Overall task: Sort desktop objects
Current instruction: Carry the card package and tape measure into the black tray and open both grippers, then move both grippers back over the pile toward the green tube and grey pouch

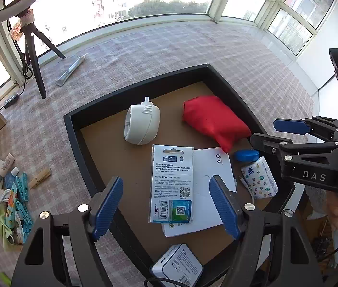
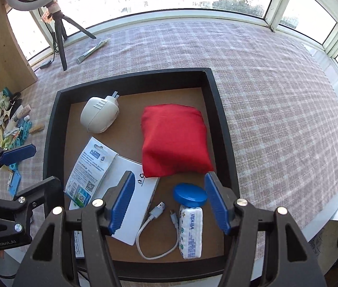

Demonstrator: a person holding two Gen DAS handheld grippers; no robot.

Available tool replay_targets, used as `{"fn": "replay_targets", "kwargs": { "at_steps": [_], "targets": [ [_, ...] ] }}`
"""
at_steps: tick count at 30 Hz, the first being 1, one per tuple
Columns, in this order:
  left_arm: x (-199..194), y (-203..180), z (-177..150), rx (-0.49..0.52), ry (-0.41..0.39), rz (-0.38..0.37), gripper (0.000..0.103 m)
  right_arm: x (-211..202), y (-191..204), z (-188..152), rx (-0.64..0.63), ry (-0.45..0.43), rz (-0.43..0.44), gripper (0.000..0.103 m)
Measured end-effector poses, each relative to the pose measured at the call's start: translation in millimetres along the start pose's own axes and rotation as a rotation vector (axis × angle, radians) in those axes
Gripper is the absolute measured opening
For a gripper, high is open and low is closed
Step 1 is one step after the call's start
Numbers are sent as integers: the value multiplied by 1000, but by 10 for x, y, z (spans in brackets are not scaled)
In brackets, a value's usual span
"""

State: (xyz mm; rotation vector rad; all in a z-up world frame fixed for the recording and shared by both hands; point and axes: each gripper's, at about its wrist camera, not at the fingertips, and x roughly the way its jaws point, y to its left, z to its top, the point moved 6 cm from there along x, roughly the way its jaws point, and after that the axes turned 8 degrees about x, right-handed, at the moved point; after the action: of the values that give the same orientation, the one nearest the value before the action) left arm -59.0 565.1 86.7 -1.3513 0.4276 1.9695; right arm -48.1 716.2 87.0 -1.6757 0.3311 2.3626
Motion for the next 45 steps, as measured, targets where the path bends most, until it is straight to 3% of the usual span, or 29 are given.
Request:
{"fn": "replay_targets", "kwargs": {
  "at_steps": [9, 17, 31, 38, 45],
  "targets": [
    [-132, 254, -185, -54, 1, 19, 71, -22, 340, -29, -54, 0, 31, 60],
    [-423, 843, -556, -149, -7, 79, 71, -20, 944, -122, -146, 15, 83, 60],
    [-993, 2299, -1945, -437, 16, 215, 71, 83, 2440, -610, -340, 96, 190, 60],
    [-1178, 2749, -2588, -530, 35, 255, 71, 191, 3125, -939, -389, 160, 223, 60],
    [-1208, 3093, -3206, -615, 61, 260, 71, 305, 3543, -1341, -438, 205, 239, 60]
  ]
}}
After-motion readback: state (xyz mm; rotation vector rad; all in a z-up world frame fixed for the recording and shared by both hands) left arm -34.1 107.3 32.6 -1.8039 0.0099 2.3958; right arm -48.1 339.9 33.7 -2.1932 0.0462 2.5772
